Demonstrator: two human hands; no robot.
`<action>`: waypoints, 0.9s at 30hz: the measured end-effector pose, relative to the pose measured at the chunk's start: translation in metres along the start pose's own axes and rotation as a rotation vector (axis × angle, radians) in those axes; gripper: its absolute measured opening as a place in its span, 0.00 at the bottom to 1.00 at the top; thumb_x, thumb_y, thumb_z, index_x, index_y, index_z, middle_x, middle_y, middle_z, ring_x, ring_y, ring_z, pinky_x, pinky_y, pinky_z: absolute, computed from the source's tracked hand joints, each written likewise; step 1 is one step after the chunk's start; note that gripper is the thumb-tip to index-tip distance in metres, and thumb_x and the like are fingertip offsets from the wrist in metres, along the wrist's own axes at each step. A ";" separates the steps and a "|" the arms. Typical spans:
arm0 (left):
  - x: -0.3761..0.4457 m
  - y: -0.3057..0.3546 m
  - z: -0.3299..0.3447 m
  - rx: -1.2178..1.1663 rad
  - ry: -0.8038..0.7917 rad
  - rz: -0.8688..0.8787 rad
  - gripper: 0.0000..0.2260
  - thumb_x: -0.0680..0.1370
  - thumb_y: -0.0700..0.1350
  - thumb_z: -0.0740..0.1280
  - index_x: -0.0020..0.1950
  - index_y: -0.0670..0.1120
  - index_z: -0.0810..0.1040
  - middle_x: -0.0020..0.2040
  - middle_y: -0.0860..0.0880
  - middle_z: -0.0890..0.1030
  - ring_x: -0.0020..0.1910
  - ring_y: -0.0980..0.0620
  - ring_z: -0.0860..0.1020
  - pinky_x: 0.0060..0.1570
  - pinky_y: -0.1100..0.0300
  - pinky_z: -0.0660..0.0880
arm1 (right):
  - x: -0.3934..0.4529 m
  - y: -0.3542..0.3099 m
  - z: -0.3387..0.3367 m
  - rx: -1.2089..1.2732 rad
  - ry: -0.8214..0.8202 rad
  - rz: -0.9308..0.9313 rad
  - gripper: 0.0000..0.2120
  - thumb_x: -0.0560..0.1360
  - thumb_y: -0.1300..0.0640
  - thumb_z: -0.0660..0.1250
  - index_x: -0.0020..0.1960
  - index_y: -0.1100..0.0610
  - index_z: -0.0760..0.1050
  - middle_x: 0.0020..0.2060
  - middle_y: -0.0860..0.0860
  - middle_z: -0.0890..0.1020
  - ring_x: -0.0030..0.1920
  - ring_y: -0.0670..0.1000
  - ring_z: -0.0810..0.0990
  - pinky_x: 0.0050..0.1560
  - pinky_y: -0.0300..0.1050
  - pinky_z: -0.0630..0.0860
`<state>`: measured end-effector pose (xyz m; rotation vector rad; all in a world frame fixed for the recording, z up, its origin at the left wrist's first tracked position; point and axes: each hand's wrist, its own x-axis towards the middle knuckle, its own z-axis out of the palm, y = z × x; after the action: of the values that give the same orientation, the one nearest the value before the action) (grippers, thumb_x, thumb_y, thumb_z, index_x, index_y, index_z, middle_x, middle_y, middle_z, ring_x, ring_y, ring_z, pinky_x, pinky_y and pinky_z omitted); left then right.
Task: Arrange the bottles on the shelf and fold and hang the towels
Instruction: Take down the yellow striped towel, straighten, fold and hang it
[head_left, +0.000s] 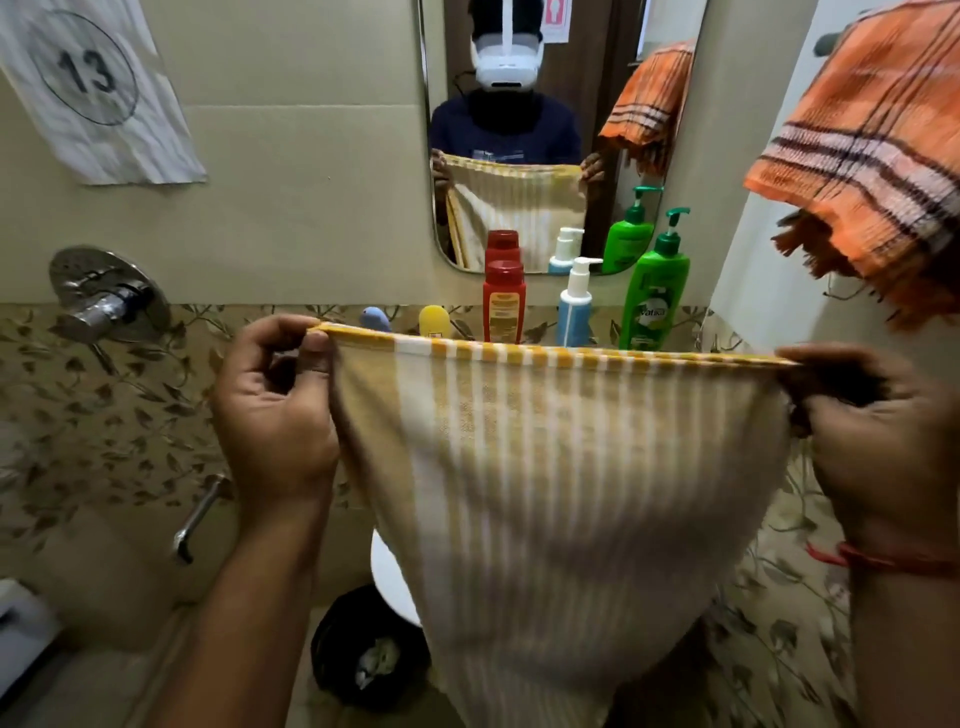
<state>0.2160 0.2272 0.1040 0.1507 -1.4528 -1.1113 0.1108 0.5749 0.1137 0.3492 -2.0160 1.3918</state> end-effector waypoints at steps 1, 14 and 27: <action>0.000 0.000 0.000 0.013 0.002 -0.014 0.09 0.81 0.41 0.68 0.47 0.57 0.77 0.41 0.62 0.81 0.41 0.63 0.77 0.44 0.67 0.74 | -0.001 -0.007 0.002 0.002 0.001 -0.012 0.09 0.73 0.49 0.64 0.51 0.41 0.81 0.46 0.49 0.84 0.43 0.46 0.82 0.48 0.51 0.81; -0.014 -0.024 -0.006 0.097 -0.052 -0.244 0.03 0.79 0.40 0.70 0.52 0.47 0.80 0.46 0.53 0.82 0.44 0.60 0.80 0.48 0.67 0.77 | -0.006 0.008 -0.003 -0.334 -0.453 -0.008 0.08 0.74 0.65 0.70 0.45 0.52 0.75 0.36 0.50 0.81 0.38 0.51 0.79 0.37 0.49 0.75; -0.014 -0.033 -0.005 0.156 -0.018 -0.288 0.03 0.80 0.40 0.69 0.53 0.47 0.79 0.45 0.56 0.81 0.43 0.64 0.79 0.48 0.66 0.77 | -0.003 0.003 -0.008 0.610 -0.523 0.279 0.07 0.65 0.54 0.71 0.42 0.55 0.81 0.38 0.56 0.77 0.36 0.51 0.75 0.32 0.40 0.76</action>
<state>0.2071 0.2163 0.0706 0.4735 -1.5677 -1.2308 0.1145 0.5827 0.1112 0.7858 -2.0375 2.2817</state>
